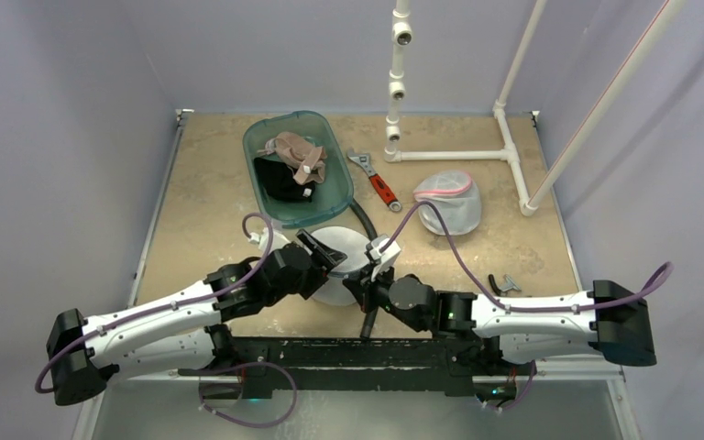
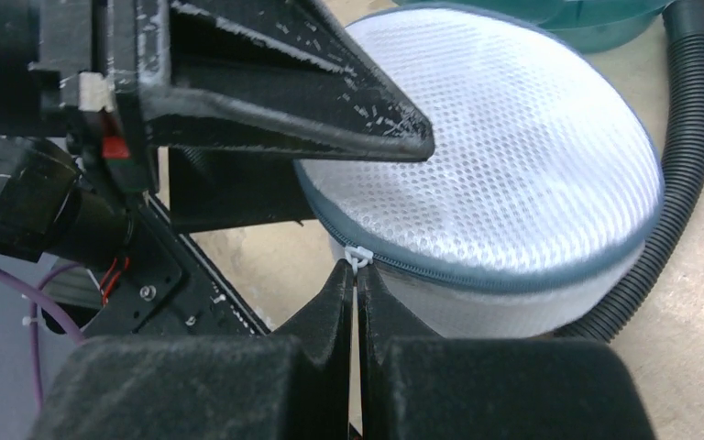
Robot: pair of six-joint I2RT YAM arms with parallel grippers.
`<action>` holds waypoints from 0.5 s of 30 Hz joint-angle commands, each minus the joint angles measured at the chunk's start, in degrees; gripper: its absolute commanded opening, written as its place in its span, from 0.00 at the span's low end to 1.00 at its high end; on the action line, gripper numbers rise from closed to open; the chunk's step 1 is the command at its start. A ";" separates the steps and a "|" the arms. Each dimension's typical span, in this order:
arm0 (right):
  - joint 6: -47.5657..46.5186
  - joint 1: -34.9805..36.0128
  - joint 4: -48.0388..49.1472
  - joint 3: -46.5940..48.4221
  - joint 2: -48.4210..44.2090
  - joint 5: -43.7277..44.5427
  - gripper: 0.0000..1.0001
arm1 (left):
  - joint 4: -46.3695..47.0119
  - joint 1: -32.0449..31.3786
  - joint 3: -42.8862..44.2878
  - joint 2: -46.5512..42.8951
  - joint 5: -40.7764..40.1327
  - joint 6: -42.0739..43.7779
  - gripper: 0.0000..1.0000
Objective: Unzip the laundry bag and remove the bra
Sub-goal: Unzip the laundry bag at the center of the board.
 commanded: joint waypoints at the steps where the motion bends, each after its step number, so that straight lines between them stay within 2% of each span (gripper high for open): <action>1: -0.67 1.00 2.32 -1.18 -1.30 -0.71 0.00 | 4.00 0.20 -0.37 1.39 -3.75 -1.44 0.69; 6: -0.85 1.24 1.70 -0.90 -1.48 -0.43 0.00 | 5.69 0.15 -0.36 3.43 -3.34 -0.06 0.54; 15: -0.50 1.24 -3.35 -0.77 -3.91 2.23 0.00 | 3.94 0.32 -1.26 -0.12 -6.89 1.71 0.13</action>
